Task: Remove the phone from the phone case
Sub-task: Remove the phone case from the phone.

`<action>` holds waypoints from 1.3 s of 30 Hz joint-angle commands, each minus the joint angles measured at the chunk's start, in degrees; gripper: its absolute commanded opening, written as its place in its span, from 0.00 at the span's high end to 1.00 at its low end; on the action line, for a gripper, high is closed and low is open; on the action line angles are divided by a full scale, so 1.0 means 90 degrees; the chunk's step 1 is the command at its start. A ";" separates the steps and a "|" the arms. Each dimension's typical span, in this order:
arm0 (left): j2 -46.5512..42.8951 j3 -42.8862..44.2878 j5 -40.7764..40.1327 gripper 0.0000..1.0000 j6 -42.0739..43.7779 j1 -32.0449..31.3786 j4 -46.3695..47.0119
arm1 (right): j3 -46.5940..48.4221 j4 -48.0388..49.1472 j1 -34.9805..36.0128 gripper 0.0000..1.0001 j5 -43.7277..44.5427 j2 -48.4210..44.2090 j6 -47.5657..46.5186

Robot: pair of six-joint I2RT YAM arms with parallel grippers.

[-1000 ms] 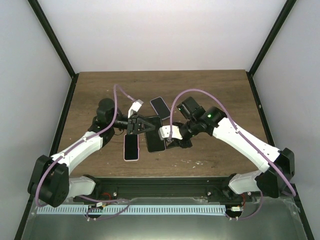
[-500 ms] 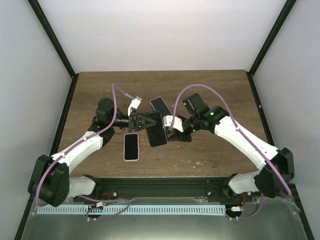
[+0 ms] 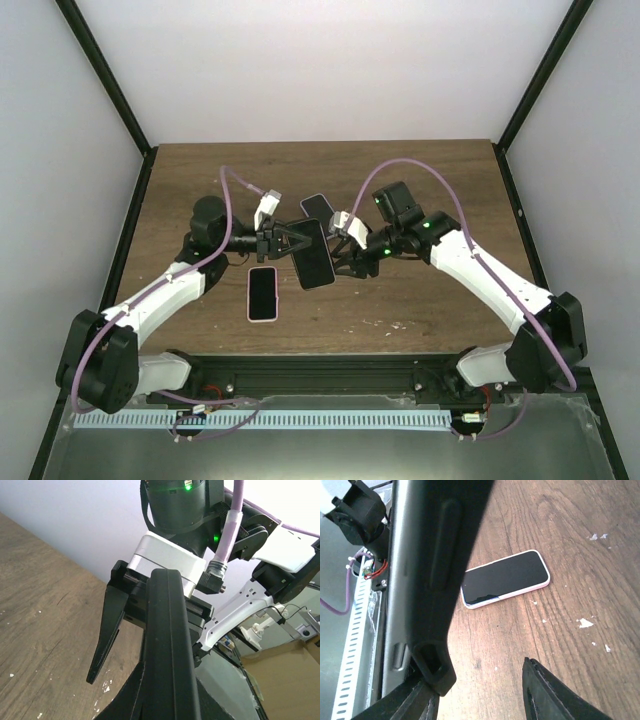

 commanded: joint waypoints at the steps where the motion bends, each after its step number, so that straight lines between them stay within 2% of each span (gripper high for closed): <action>1: -0.0040 0.0032 0.1141 1.00 -0.0401 -0.0424 0.0029 | 0.0346 0.1988 -0.0062 0.54 0.0210 -0.0004 0.0791; 5: 0.0023 0.0076 0.1141 1.00 -0.0298 -0.0476 -0.0144 | 0.0640 0.1895 -0.0077 0.52 -0.0129 0.0001 0.1153; 12: 0.0022 0.0180 0.1087 1.00 0.0128 -0.0579 -0.0685 | 0.1279 0.1694 -0.0076 0.47 -0.1319 0.0249 0.1681; 20: 0.0084 0.0270 0.0998 1.00 0.0431 -0.0687 -0.1157 | 0.1339 0.1944 -0.0077 0.44 -0.2411 0.0259 0.2087; 24: 0.0217 0.0422 0.0657 1.00 0.0830 -0.0708 -0.1911 | 0.1317 0.2172 -0.0076 0.45 -0.2779 0.0179 0.2208; 27: 0.0489 0.0608 0.0489 1.00 0.1066 -0.0700 -0.2345 | 0.1376 0.2331 -0.0072 0.54 -0.2785 0.0211 0.2264; 31: 0.0795 0.0610 0.0510 1.00 0.0450 -0.0692 -0.1655 | 0.1114 0.2365 -0.0069 0.70 -0.2635 0.0268 0.2293; 35: 0.1029 0.0604 -0.0498 0.99 0.0168 -0.0699 -0.1397 | 0.0545 0.2331 -0.0077 0.88 -0.2649 0.0020 0.2279; 39: 0.1135 0.0702 -0.2158 0.79 -0.0094 -0.0651 -0.1701 | -0.0091 0.2238 -0.0213 0.99 -0.1840 -0.0473 0.2393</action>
